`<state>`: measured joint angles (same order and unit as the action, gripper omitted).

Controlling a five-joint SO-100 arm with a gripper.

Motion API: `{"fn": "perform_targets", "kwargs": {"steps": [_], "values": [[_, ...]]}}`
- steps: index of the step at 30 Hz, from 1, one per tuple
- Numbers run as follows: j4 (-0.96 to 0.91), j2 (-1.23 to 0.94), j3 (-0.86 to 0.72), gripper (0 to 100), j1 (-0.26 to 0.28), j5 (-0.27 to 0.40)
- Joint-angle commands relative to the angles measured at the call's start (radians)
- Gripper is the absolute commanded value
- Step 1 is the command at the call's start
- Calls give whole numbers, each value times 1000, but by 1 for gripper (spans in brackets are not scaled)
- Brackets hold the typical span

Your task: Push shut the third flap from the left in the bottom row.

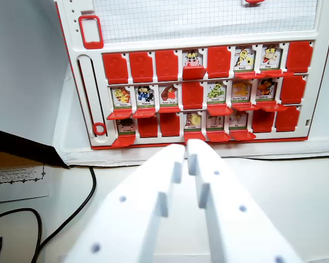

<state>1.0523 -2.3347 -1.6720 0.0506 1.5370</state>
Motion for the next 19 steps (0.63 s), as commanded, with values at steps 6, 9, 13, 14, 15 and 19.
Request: {"fn": "perform_targets", "kwargs": {"steps": [6,9,13,14,15,19], "values": [[0,-44,80,0,-18,37],[0,-44,71,0,-20,51],[0,-40,69,0,-21,54],[0,-40,69,0,-21,55],[0,-38,66,0,-21,55],[-2,-41,51,0,-25,55]]}}
